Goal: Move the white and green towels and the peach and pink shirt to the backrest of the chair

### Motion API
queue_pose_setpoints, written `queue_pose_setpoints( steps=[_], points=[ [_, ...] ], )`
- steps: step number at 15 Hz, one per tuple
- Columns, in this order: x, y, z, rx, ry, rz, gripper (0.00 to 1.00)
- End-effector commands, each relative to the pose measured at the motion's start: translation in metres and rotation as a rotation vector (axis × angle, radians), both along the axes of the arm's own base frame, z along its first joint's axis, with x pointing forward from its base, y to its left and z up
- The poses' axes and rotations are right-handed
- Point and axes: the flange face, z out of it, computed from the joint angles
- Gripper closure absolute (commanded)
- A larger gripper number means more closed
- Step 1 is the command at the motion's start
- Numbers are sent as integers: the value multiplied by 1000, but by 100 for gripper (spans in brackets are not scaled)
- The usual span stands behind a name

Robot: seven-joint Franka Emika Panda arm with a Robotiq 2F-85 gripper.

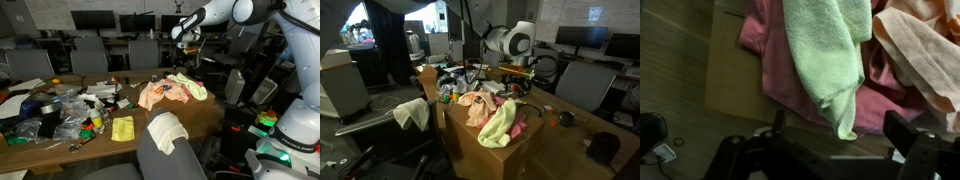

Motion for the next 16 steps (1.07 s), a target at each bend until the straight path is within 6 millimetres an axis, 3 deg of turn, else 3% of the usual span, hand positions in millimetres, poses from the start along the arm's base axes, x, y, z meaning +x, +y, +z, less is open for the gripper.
queue_pose_setpoints(
  steps=[1, 9, 16],
  points=[
    [16, -19, -10, -3, 35, -36, 0],
    [13, -40, -46, 57, 155, -85, 0],
    [18, -32, -56, 130, 211, -71, 0]
  ],
)
